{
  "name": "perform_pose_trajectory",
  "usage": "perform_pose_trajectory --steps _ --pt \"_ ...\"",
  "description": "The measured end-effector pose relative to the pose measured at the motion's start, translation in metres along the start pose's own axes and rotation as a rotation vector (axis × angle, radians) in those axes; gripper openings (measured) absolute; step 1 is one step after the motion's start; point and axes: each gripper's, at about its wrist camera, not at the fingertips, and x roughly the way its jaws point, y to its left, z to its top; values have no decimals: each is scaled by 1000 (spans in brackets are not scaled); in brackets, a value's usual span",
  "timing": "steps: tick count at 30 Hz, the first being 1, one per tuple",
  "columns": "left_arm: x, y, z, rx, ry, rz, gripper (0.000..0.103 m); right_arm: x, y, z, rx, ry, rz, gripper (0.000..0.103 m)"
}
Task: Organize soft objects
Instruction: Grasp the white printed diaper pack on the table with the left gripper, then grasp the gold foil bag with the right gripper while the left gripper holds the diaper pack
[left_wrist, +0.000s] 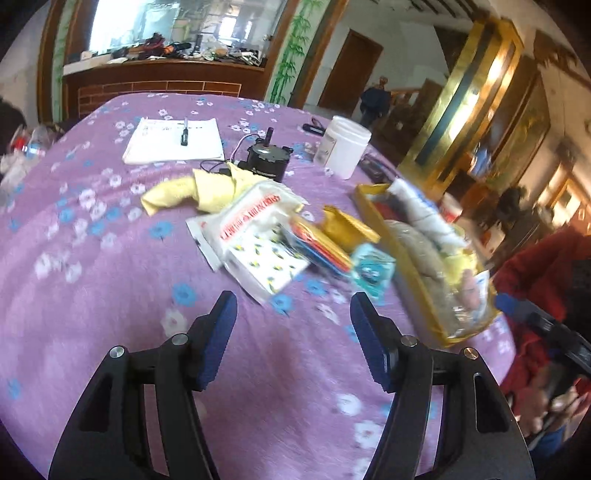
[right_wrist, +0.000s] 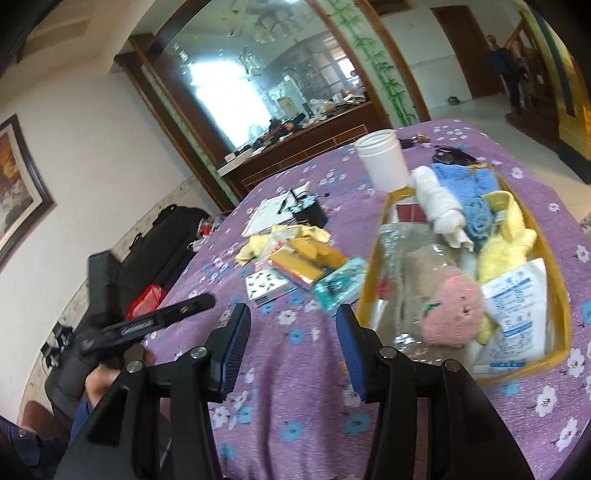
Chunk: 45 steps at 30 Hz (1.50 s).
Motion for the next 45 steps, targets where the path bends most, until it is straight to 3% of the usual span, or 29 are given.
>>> perform_pose_trajectory --steps 2,7,9,13,17,22,26,30,33,38,45 --pt "11 -2 14 78 11 14 64 -1 -1 0 2 1 -7 48" --pt "51 -6 35 264 143 14 64 5 -10 4 19 9 -18 48" --pt "66 -7 35 310 194 6 64 9 -13 5 21 11 -19 48" --pt "90 -7 32 379 204 120 64 16 -19 5 30 34 -27 48" --pt "114 -14 31 416 231 138 64 21 -18 9 17 44 -38 48" --pt "122 -15 27 303 196 200 58 35 -5 24 -27 59 -47 48" --pt "104 -2 21 94 120 115 56 62 10 36 -92 82 -80 48" --pt "81 16 20 4 -19 8 56 100 21 48 -154 132 -131 48" --pt "76 28 20 -48 -48 -4 56 125 25 54 -202 165 -193 48" --pt "64 24 23 -34 -117 13 56 155 26 64 -246 213 -276 48" --pt "60 20 20 -1 -138 10 56 192 27 60 -283 283 -329 48"
